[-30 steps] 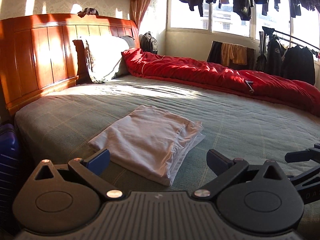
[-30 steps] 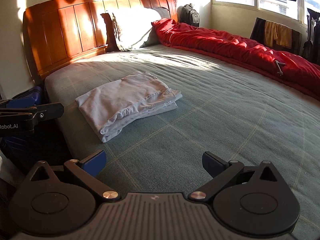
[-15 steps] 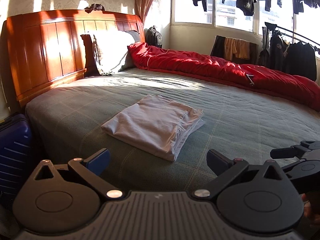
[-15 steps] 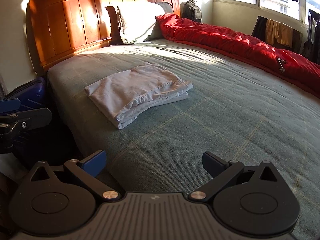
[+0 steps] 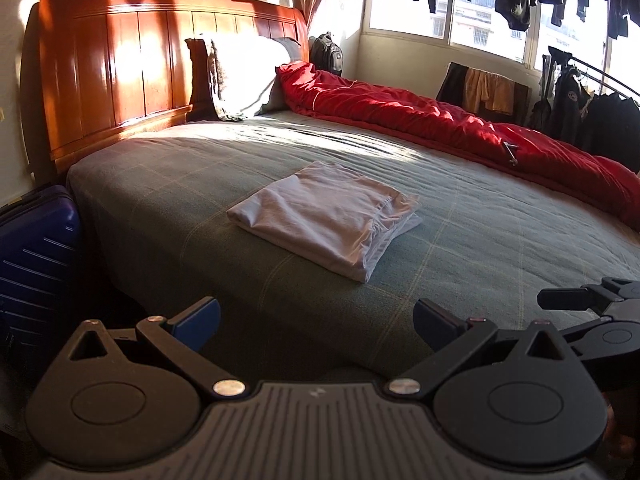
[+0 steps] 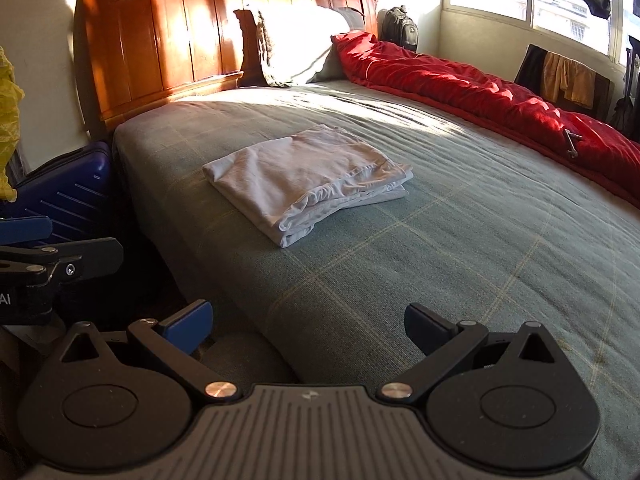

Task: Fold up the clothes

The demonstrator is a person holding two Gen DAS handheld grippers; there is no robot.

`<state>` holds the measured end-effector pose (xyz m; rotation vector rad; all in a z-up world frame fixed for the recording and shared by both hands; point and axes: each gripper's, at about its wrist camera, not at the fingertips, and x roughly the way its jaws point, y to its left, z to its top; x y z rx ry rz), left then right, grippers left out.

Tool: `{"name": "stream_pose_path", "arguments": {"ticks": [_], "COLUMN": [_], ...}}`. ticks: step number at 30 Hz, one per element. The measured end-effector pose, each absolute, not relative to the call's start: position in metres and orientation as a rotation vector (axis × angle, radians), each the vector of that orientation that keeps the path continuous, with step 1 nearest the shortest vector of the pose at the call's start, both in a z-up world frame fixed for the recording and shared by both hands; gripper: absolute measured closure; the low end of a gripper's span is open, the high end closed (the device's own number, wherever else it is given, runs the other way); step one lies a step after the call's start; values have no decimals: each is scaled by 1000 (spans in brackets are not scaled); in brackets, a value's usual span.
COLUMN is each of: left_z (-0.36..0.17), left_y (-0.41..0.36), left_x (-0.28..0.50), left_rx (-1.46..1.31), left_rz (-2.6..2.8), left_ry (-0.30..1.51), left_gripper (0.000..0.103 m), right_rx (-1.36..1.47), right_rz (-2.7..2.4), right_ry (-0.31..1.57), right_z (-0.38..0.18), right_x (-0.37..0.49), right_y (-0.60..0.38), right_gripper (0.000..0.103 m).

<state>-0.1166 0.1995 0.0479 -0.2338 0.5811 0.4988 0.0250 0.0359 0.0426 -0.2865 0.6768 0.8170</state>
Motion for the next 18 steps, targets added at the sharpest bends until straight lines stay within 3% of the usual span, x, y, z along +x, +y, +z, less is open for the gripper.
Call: {"name": "stream_pose_path", "arguments": {"ticks": [18], "left_z": [50], "left_y": [186], "left_x": [-137], "left_rx": [-210], "left_rz": [578], "left_ry": [631], "left_gripper": [1], "right_rx": [-271], "right_rz": [836], "right_ry": [706], "right_z": [43], "right_x": [9], "right_y": [25], "right_gripper": [0]}}
